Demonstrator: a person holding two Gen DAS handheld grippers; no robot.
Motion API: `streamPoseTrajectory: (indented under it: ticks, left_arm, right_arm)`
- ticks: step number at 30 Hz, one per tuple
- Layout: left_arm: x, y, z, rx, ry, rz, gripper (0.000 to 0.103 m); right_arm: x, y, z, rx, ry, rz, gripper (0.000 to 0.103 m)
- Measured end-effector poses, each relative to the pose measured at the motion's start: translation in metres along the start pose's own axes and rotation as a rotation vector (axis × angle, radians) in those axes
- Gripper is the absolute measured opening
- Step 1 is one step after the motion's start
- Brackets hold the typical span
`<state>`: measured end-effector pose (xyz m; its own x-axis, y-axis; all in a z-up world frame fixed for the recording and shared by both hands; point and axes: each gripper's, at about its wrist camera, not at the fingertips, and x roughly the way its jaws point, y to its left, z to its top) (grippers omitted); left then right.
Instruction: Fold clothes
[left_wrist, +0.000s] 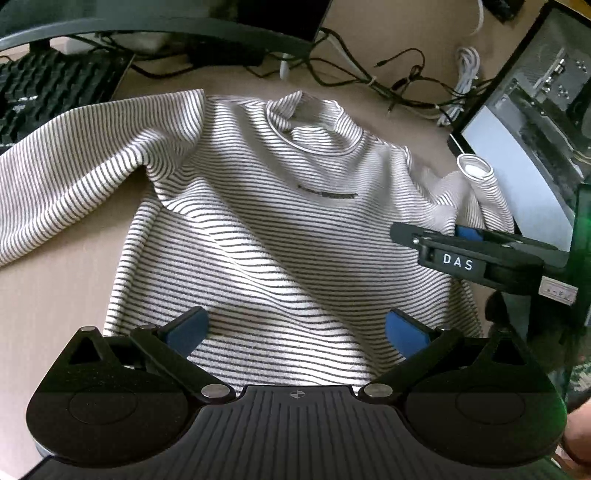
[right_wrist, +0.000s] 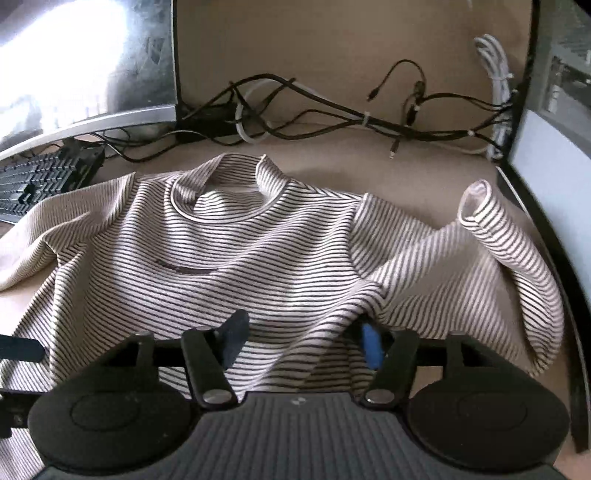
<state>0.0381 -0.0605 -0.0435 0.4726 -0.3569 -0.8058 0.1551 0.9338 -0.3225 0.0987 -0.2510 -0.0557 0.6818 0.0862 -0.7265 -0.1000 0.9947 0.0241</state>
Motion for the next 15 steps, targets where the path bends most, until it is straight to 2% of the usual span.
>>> streamPoseTrajectory:
  ticks: [5,11,15]
  left_arm:
    - [0.009,-0.013,0.007,0.032,0.015,0.027,0.103]
    - [0.016,-0.029,0.006,0.085,0.042,0.009,0.103]
    - [0.015,-0.030,0.004,0.086,0.044,0.005,0.103]
  right_arm:
    - [0.000,-0.003,-0.005,-0.044,-0.003,0.021,0.067]
    - [-0.013,-0.010,-0.014,-0.057,0.006,0.026,0.067]
    - [-0.023,-0.017,-0.021,-0.006,0.031,0.017,0.068]
